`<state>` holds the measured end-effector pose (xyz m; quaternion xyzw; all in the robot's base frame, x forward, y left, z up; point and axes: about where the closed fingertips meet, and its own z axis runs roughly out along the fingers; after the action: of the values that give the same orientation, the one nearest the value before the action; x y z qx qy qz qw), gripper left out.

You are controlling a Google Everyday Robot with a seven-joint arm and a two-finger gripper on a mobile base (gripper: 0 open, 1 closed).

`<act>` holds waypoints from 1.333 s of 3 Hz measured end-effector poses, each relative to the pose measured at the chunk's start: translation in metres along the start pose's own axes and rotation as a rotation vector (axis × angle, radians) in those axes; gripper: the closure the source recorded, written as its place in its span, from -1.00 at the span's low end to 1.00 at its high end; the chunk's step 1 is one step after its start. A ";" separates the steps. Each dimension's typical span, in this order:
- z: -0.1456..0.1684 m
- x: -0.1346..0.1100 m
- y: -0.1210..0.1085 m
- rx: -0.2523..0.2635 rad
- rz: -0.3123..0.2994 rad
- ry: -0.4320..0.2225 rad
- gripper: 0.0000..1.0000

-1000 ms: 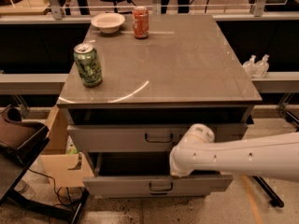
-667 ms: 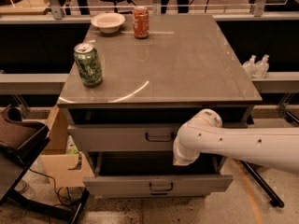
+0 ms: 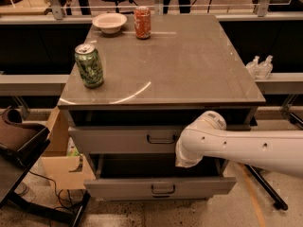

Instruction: Open middle drawer

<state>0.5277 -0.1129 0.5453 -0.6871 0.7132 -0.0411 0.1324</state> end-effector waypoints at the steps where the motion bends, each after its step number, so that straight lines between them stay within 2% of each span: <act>1: 0.010 0.002 0.025 -0.029 -0.066 -0.021 1.00; 2: 0.041 0.004 0.072 -0.079 -0.138 -0.074 1.00; 3: 0.067 0.002 0.107 -0.091 -0.201 -0.126 1.00; 4: 0.074 0.001 0.116 -0.070 -0.243 -0.137 1.00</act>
Offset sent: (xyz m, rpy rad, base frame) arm -0.1112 0.0135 -0.1158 0.1043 0.1031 0.2748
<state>0.4335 -0.0982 0.4460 -0.7738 0.6150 0.0152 0.1508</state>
